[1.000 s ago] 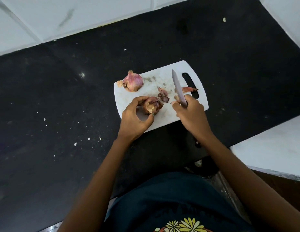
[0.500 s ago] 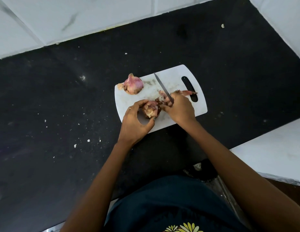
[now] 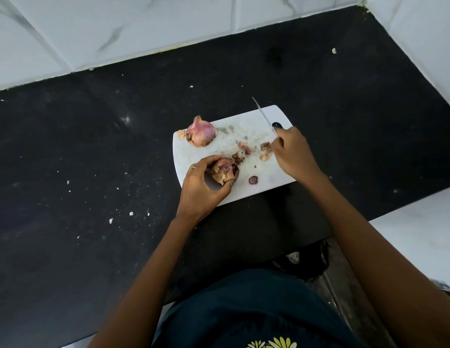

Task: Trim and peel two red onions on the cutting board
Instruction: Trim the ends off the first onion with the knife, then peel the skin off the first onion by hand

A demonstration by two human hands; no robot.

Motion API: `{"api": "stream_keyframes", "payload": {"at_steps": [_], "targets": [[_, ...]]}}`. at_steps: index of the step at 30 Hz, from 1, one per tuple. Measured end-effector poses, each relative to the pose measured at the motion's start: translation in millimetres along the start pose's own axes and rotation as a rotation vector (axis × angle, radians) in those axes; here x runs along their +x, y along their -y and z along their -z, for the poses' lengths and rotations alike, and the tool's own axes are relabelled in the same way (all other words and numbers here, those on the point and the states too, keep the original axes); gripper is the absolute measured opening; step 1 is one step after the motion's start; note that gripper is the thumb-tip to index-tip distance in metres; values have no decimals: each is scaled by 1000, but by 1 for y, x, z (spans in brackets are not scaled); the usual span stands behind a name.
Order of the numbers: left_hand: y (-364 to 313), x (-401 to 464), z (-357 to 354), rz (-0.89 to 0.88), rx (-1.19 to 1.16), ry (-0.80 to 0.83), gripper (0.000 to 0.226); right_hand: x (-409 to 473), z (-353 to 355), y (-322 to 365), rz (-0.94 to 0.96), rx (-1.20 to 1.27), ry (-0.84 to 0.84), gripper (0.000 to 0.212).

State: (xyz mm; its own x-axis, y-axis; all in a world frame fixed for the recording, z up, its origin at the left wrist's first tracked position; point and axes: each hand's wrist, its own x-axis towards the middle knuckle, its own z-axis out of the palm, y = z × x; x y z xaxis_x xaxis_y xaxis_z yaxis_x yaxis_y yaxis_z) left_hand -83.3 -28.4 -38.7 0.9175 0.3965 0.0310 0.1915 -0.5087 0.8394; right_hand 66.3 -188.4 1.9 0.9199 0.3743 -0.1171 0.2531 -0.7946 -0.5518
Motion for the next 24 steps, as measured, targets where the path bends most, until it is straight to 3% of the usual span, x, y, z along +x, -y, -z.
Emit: {"api": "stream_keyframes", "payload": {"at_steps": [4, 13, 18, 20, 24], "targets": [[-1, 0, 1, 1, 18, 12, 57, 27, -2, -7, 49, -254, -30, 40], [4, -1, -3, 1, 98, 11, 66, 49, -14, -15, 140, -349, -147, 24], [3, 3, -3, 60, 11, -39, 62, 20, -14, -13, 247, -116, -324, 27], [1, 3, -2, 71, -35, -80, 61, -4, -24, -12, 317, -73, -229, 36], [-2, 4, 1, 84, -87, -108, 61, -52, -50, -14, 358, -260, 175, 64]]}}
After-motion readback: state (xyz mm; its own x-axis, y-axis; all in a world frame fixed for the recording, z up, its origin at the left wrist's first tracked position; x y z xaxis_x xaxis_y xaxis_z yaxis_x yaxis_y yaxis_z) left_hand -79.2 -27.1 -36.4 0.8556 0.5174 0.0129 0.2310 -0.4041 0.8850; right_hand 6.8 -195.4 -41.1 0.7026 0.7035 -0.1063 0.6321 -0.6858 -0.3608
